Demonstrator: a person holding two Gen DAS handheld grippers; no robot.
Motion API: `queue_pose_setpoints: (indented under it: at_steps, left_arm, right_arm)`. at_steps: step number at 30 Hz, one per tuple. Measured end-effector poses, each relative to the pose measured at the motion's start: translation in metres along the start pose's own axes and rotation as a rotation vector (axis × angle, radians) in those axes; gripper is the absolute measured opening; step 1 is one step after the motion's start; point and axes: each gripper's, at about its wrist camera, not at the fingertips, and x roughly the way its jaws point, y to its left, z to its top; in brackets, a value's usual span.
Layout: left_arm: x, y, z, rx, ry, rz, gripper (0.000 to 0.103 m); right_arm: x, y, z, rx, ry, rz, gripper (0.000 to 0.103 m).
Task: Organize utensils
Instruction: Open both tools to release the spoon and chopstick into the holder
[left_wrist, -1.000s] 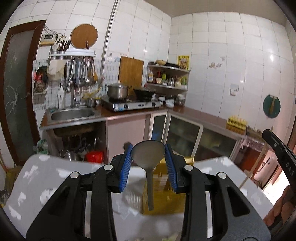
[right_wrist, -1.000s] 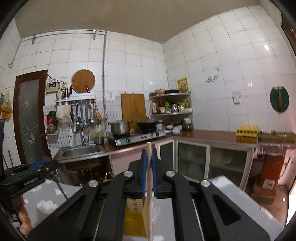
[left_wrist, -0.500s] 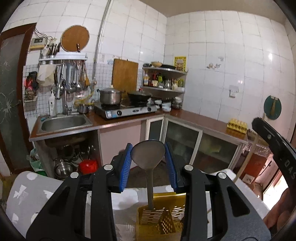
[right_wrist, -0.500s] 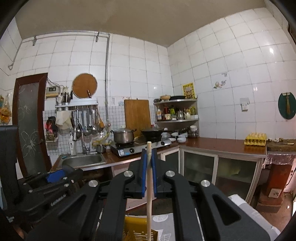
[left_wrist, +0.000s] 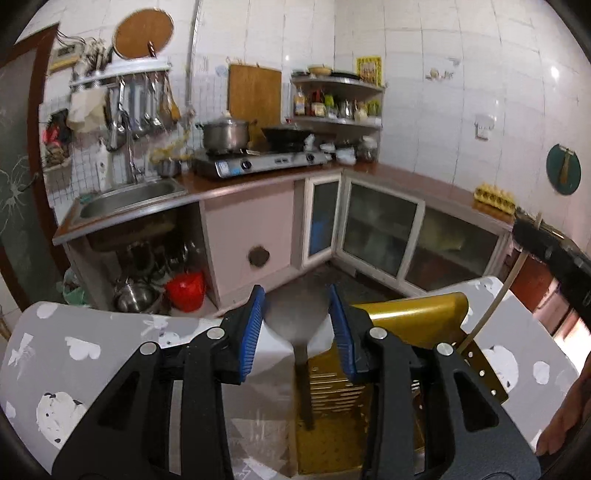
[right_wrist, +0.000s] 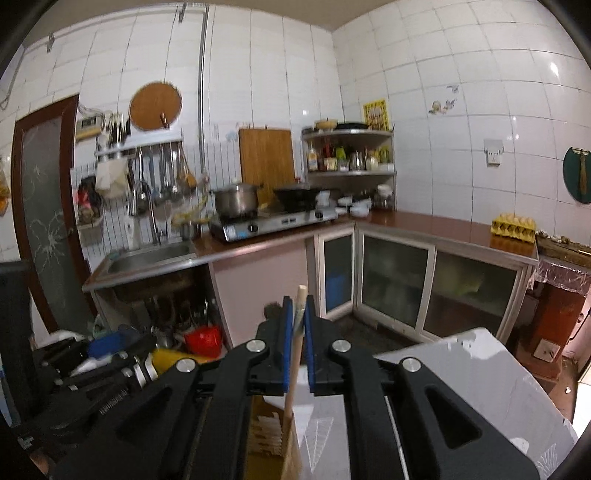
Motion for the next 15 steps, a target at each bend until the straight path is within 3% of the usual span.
queue_pose_setpoints:
  at_steps: [3,5,7,8,11,15]
  left_arm:
    - [-0.007,0.008,0.005,-0.020,0.024,-0.015,0.047]
    - [-0.025,0.015,0.012,-0.042,0.011,-0.013,0.063]
    - [-0.044,0.020,0.018,-0.049,-0.013,-0.005,0.076]
    - [-0.054,0.023,0.020,-0.048,-0.025,0.004,0.083]
    - [-0.084,0.032,0.021,-0.040,-0.055,0.039,0.097]
    - [-0.113,0.046,0.010,-0.057,-0.052,0.077,0.098]
  right_arm:
    - [0.000,-0.004,-0.004,-0.007,0.061,0.004,0.008]
    - [-0.005,-0.008,-0.003,0.007,0.085,-0.004,0.014]
    - [-0.017,-0.015,-0.001,0.035,0.084,-0.010,0.048]
    - [-0.028,-0.018,0.001,0.043,0.074,-0.017,0.053]
    - [-0.052,-0.024,0.002,0.035,0.076,-0.045,0.057]
    - [-0.088,-0.030,-0.015,0.018,0.086,-0.094,0.070]
